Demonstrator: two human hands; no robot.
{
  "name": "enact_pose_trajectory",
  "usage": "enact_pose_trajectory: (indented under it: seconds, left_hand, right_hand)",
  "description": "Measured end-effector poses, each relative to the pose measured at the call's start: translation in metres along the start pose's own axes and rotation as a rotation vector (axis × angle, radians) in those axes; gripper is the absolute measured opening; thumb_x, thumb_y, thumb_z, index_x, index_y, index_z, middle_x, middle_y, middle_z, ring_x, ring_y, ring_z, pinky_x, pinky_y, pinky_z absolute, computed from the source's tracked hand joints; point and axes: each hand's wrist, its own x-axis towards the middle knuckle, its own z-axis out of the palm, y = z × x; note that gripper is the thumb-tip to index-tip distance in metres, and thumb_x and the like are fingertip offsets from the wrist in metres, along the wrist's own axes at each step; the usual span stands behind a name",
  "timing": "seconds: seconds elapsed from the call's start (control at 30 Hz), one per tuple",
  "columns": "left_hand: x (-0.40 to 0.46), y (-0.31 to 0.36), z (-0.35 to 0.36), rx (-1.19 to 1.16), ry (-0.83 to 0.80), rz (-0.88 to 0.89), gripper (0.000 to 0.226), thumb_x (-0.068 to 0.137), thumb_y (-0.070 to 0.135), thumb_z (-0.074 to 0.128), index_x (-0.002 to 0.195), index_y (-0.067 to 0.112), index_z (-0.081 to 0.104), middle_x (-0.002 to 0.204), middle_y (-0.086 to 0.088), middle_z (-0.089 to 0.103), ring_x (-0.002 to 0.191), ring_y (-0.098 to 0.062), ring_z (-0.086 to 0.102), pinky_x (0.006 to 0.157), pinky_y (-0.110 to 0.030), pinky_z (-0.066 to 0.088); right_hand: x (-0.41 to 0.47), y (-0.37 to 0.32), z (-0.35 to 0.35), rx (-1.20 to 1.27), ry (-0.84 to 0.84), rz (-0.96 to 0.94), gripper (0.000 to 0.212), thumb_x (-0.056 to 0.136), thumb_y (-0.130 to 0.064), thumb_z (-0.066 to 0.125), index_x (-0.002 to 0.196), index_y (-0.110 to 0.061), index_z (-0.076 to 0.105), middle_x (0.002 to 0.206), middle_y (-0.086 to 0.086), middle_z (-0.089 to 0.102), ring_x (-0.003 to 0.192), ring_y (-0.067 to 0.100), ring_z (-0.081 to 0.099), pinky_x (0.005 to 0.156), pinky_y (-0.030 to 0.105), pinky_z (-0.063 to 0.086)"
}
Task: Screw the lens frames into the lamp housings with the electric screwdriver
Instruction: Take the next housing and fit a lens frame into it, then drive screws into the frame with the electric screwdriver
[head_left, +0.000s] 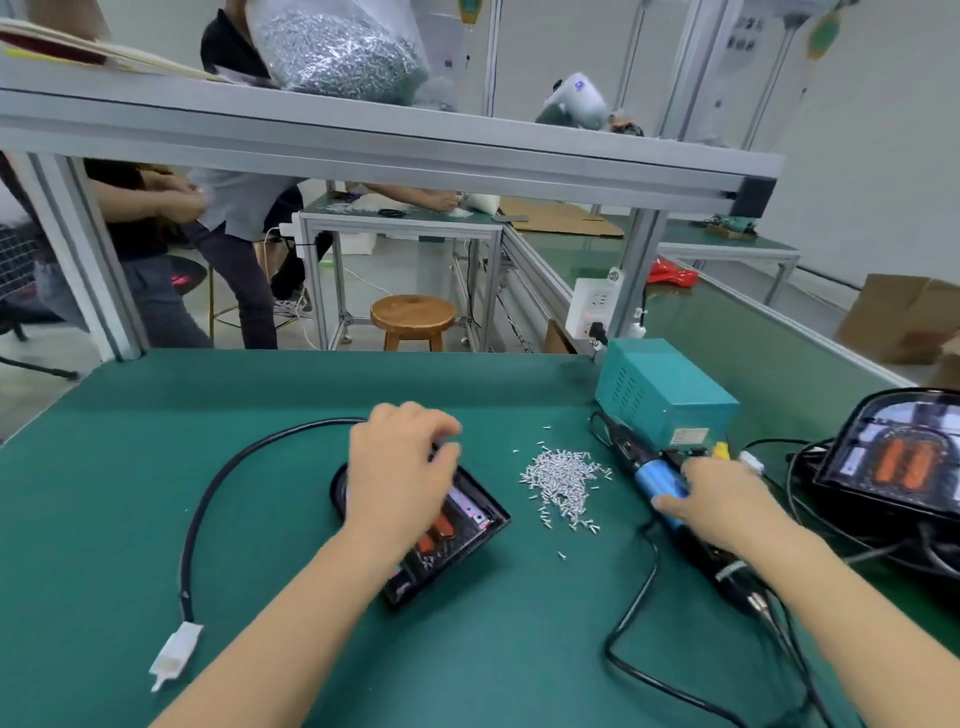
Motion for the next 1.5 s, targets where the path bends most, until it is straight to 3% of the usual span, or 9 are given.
enact_pose_trajectory:
  seconds: [0.17,0.3,0.47,0.77,1.0,1.13,1.27,1.43,1.5]
  left_hand:
    - [0.037,0.045,0.042,0.179,-0.428,0.082,0.019,0.086,0.017,0.058,0.09,0.028,0.073,0.095,0.009,0.072,0.099,-0.016,0.058,0.088,-0.032,0.027]
    - [0.048,0.057,0.07,0.344,-0.595,0.105,0.022,0.083,0.005,0.056,0.076,0.024,0.065,0.092,-0.001,0.073,0.095,-0.023,0.06,0.099,-0.038,0.025]
    - [0.045,0.053,0.094,0.475,-0.623,0.123,0.02,0.08,0.004,0.057,0.076,0.023,0.052,0.078,0.001,0.058,0.077,-0.024,0.05,0.099,-0.039,0.025]
    - [0.038,0.054,0.103,0.505,-0.601,0.161,0.009,0.083,0.024,0.067,0.081,0.024,0.059,0.087,0.002,0.07,0.082,-0.021,0.061,0.095,-0.038,0.026]
    - [0.036,0.055,0.105,0.513,-0.582,0.199,0.022,0.082,0.002,0.056,0.079,0.023,0.057,0.089,-0.001,0.071,0.078,-0.023,0.059,0.095,-0.036,0.028]
    - [0.037,0.053,0.105,0.454,-0.584,0.195,0.02,0.084,0.003,0.047,0.083,0.017,0.06,0.089,-0.004,0.068,0.08,-0.027,0.058,0.094,-0.037,0.035]
    - [0.04,0.052,0.101,0.328,-0.634,0.113,0.021,0.084,0.005,0.048,0.094,0.01,0.067,0.099,-0.009,0.068,0.092,-0.031,0.062,0.077,-0.034,0.049]
    - [0.042,0.051,0.094,0.209,-0.691,0.0,0.033,0.081,-0.002,0.048,0.1,0.015,0.069,0.112,-0.01,0.065,0.101,-0.033,0.061,0.086,-0.037,0.051]
    - [0.043,0.048,0.095,0.188,-0.693,-0.018,0.033,0.081,-0.002,0.05,0.098,0.018,0.071,0.112,-0.009,0.067,0.101,-0.031,0.062,0.087,-0.035,0.051]
  right_hand:
    - [0.003,0.011,0.015,0.087,-0.066,0.067,0.04,0.085,-0.049,0.064,0.099,-0.016,0.048,0.091,-0.002,0.048,0.085,0.02,0.051,0.065,0.028,0.039]
    - [0.007,0.018,0.019,0.253,-0.114,0.076,0.047,0.081,-0.04,0.071,0.114,-0.014,0.049,0.104,0.002,0.053,0.089,0.021,0.053,0.069,0.028,0.042]
    - [0.01,0.018,0.028,0.204,-0.071,0.07,0.043,0.08,-0.034,0.071,0.102,-0.015,0.039,0.097,0.001,0.053,0.083,0.022,0.053,0.066,0.028,0.039]
    - [0.012,0.023,0.037,0.25,0.026,0.023,0.042,0.08,-0.036,0.072,0.096,-0.015,0.04,0.076,-0.005,0.045,0.077,0.022,0.052,0.059,0.029,0.037]
    - [0.011,0.028,0.039,0.323,0.059,0.011,0.034,0.078,-0.033,0.07,0.097,-0.012,0.051,0.078,-0.001,0.051,0.072,0.02,0.053,0.054,0.028,0.038]
    - [0.007,0.037,0.031,0.734,0.024,0.033,0.022,0.076,-0.025,0.07,0.079,-0.01,0.055,0.062,0.001,0.051,0.051,0.016,0.044,0.046,0.024,0.032]
    - [-0.001,0.038,0.007,1.22,-0.032,0.113,0.02,0.073,-0.016,0.073,0.086,-0.006,0.06,0.062,0.003,0.045,0.05,0.018,0.039,0.049,0.022,0.032]
    - [-0.01,0.03,-0.025,1.619,-0.006,0.021,0.033,0.072,0.005,0.066,0.102,-0.008,0.067,0.066,0.002,0.055,0.055,0.013,0.047,0.055,0.027,0.036]
    - [-0.015,0.029,-0.034,1.739,-0.001,-0.064,0.039,0.063,-0.002,0.07,0.101,-0.012,0.066,0.06,-0.001,0.055,0.05,0.011,0.049,0.053,0.026,0.041]
